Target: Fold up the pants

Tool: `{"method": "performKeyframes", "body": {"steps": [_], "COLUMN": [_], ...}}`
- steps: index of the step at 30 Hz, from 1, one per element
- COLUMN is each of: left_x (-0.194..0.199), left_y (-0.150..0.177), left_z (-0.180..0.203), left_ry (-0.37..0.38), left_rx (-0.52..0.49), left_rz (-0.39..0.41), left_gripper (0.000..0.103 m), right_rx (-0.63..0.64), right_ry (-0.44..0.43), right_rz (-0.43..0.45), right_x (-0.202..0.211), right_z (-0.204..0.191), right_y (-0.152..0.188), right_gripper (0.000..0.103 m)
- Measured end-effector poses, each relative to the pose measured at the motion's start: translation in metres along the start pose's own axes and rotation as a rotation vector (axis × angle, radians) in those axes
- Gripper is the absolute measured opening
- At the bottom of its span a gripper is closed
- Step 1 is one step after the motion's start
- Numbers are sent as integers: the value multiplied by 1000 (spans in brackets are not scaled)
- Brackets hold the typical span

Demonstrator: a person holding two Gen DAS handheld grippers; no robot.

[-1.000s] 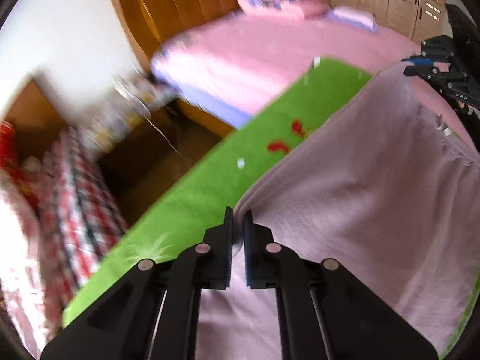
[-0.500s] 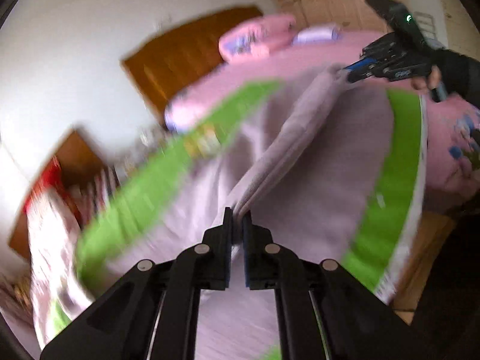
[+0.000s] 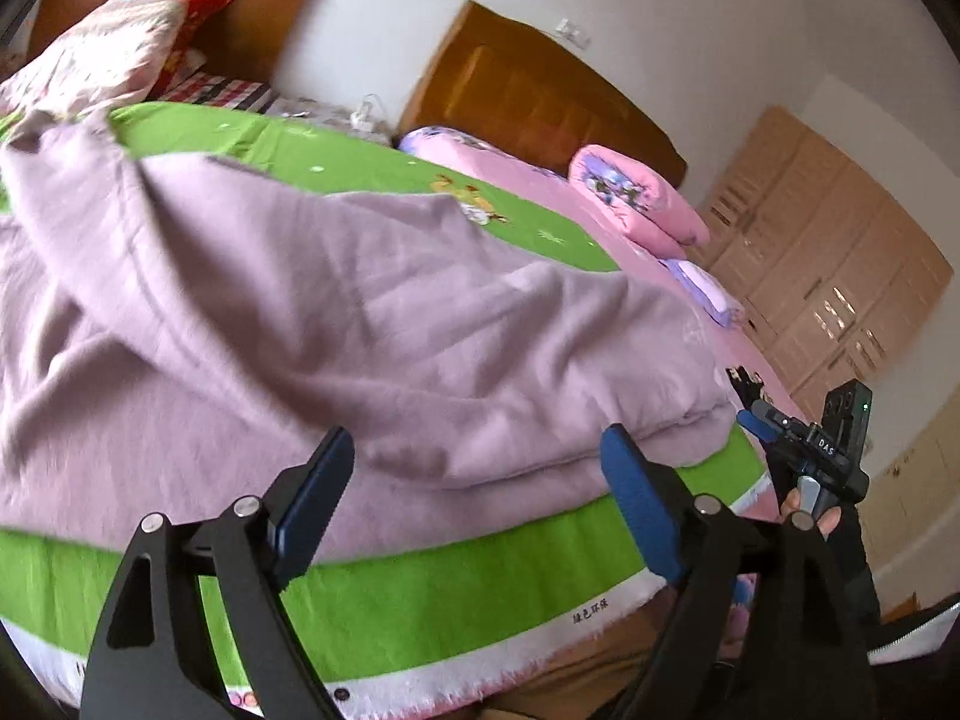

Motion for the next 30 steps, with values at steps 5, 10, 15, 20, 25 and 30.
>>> {"method": "performKeyframes", "body": {"steps": [5, 10, 15, 20, 25, 30], "left_x": [4, 17, 13, 17, 23, 31], "left_y": [4, 16, 22, 24, 20, 13], "left_z": [4, -7, -20, -25, -32, -42], "left_ry": [-8, -16, -17, -24, -12, 28], "left_rx": [-9, -14, 22, 25, 56, 150], "left_rz": [9, 6, -5, 1, 19, 45], "left_gripper": [86, 87, 88, 88, 88, 88], "right_rx": [-126, -206, -289, -338, -262, -276], "right_ry": [26, 75, 59, -34, 34, 26], "right_rz": [11, -96, -106, -106, -100, -79], "right_x": [-13, -37, -45, -55, -53, -55], "right_z": [15, 27, 37, 37, 32, 42], "right_y": [-20, -25, -41, -35, -34, -31], "right_gripper": [66, 67, 68, 61, 39, 30]}}
Point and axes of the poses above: each gripper's, at about its wrist camera, not at the fingertips, and x roughly against the way its jaws point, z to its right, y to its underside, the point moved 5 cm from there along -x, roughly the way its jaws point, and after that the axes turned 10 degrees about y, right-handed, at the moved point
